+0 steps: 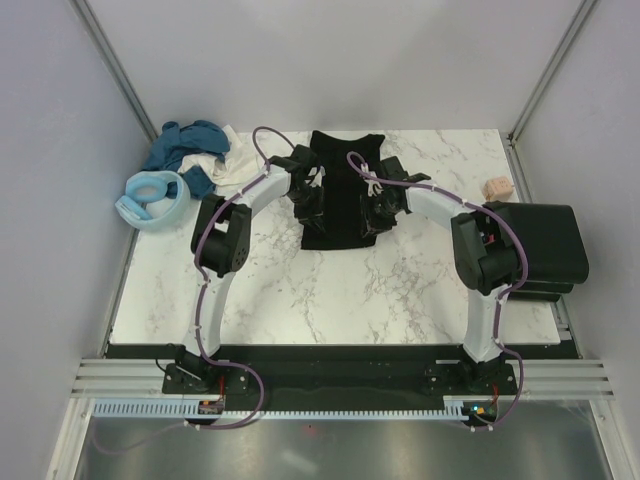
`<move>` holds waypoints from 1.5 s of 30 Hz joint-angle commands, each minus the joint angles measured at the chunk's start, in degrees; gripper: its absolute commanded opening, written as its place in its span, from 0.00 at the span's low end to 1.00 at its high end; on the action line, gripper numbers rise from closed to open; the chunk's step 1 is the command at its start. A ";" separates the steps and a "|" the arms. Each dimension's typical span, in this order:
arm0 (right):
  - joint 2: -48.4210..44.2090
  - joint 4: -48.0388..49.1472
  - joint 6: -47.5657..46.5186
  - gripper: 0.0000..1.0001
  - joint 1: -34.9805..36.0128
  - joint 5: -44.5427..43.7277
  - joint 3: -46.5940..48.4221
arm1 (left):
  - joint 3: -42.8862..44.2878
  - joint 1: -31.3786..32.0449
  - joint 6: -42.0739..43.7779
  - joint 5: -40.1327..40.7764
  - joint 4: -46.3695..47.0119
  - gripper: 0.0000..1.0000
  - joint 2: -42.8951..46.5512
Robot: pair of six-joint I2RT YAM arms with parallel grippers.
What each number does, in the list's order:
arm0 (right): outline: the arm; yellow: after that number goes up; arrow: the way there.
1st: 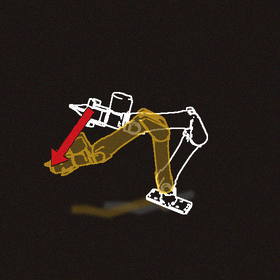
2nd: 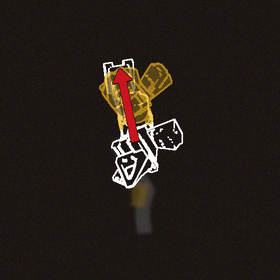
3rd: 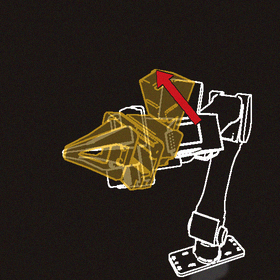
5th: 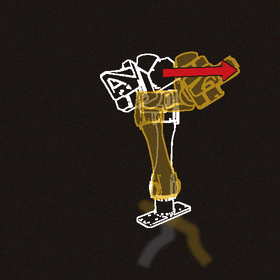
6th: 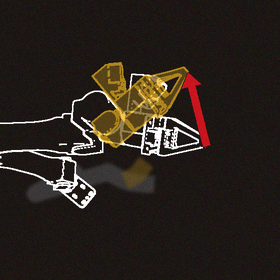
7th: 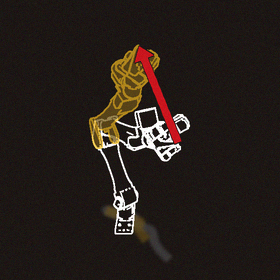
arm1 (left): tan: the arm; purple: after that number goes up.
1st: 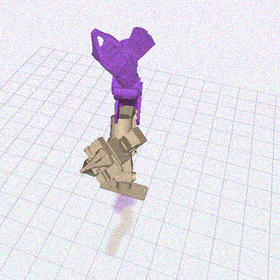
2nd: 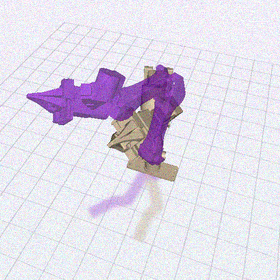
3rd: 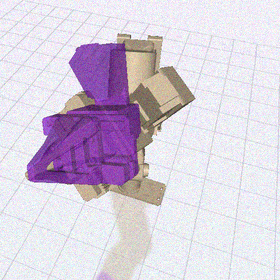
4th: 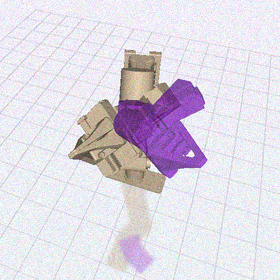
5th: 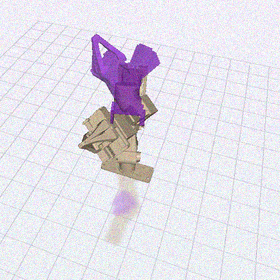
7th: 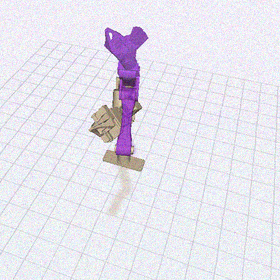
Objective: Fold and stack the t-shirts
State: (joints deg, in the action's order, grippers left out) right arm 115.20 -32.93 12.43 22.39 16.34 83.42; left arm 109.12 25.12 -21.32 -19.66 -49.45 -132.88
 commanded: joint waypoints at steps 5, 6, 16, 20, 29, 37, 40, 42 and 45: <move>-1.55 1.11 -0.03 0.00 0.37 -1.47 0.53 | 2.32 0.01 2.69 -0.73 -1.44 0.17 -2.91; -1.90 0.94 -0.03 0.00 0.28 -2.09 0.08 | 2.93 0.01 2.51 -0.73 -1.70 0.15 -3.26; -8.50 1.11 1.64 0.00 0.29 -9.83 -4.93 | 7.60 1.15 0.41 3.92 -4.16 0.02 -8.89; -9.20 1.55 2.51 0.00 0.28 -11.67 -6.86 | 7.95 1.59 0.67 6.64 -6.09 0.02 -9.94; -8.58 -0.65 6.38 0.00 0.37 -20.46 -7.21 | 9.17 2.39 -0.56 13.33 -10.83 0.02 -11.44; -10.25 -1.17 9.81 0.00 0.28 -25.39 -8.71 | 10.23 2.39 -1.71 14.73 -13.03 0.02 -11.35; -10.34 -1.52 10.16 0.00 0.28 -25.22 -9.32 | 11.73 2.39 -1.88 15.87 -14.35 0.02 -11.87; -10.87 -1.53 10.77 0.00 0.28 -25.74 -10.02 | 12.61 2.39 -2.14 17.19 -15.06 0.02 -12.32; -11.66 -2.14 11.57 0.00 0.28 -27.50 -10.99 | 12.78 2.39 -2.85 18.08 -15.76 0.02 -12.40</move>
State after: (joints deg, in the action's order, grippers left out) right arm 106.54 -31.68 22.83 23.16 -4.69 74.02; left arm 122.67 28.01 -23.55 -11.33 -60.45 -140.55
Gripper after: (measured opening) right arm 0.010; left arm 0.025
